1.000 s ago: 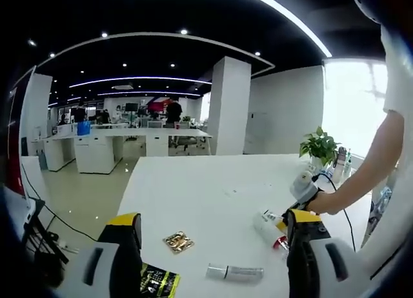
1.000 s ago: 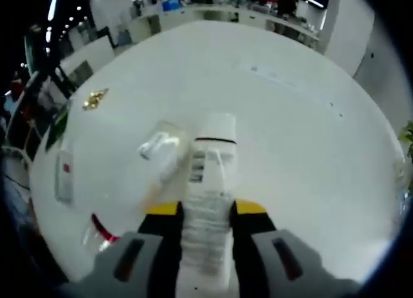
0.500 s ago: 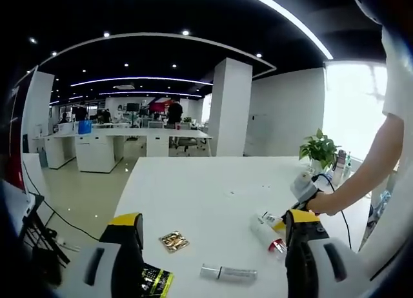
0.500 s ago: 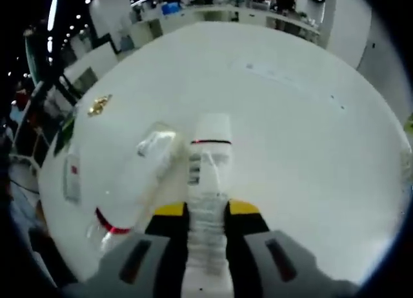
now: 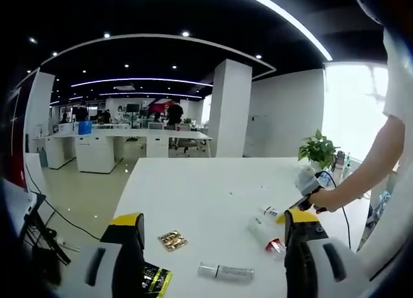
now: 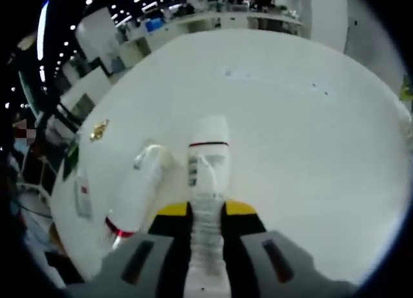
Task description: Arrange the skincare products in the storage area until every visible bottle or jar stands upright without overlapping.
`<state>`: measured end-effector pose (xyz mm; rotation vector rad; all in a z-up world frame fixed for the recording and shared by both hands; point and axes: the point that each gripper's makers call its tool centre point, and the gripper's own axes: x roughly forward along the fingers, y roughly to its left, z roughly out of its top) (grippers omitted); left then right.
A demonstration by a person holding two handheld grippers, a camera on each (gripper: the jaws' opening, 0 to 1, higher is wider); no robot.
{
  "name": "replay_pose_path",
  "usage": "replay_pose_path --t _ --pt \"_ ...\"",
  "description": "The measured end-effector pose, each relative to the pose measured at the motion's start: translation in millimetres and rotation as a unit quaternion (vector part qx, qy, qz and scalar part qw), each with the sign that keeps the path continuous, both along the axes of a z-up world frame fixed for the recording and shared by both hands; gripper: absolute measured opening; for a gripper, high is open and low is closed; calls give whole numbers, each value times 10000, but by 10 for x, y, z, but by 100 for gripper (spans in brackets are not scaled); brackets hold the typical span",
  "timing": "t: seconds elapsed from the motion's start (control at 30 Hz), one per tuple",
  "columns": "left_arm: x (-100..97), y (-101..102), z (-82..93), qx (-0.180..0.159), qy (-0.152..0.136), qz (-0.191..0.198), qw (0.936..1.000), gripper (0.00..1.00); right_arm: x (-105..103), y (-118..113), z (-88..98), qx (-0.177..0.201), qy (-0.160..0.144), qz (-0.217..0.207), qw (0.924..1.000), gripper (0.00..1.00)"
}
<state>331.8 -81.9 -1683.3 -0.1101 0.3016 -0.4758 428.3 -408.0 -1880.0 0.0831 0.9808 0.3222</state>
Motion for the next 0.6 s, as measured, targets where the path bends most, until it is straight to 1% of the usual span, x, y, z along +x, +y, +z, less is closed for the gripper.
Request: replay_pose_path --t 0.37,0.43,0.47,0.57,0.6 --pt "-46 -16 16 -27 -2 22 10000 92 -52 2 63 329 40 -162 9993 12" --pt "-52 -31 16 -8 0 7 10000 92 -75 -4 60 356 60 -170 9992 9" --pt "-56 -40 17 1 -1 -9 10000 92 -86 -6 68 437 65 -197 9988 8" --pt "-69 -57 25 21 -11 -44 10000 92 -111 -13 47 418 74 -163 9990 4" --pt "-74 -59 30 29 -16 -51 10000 92 -86 33 88 640 -20 -186 9978 2"
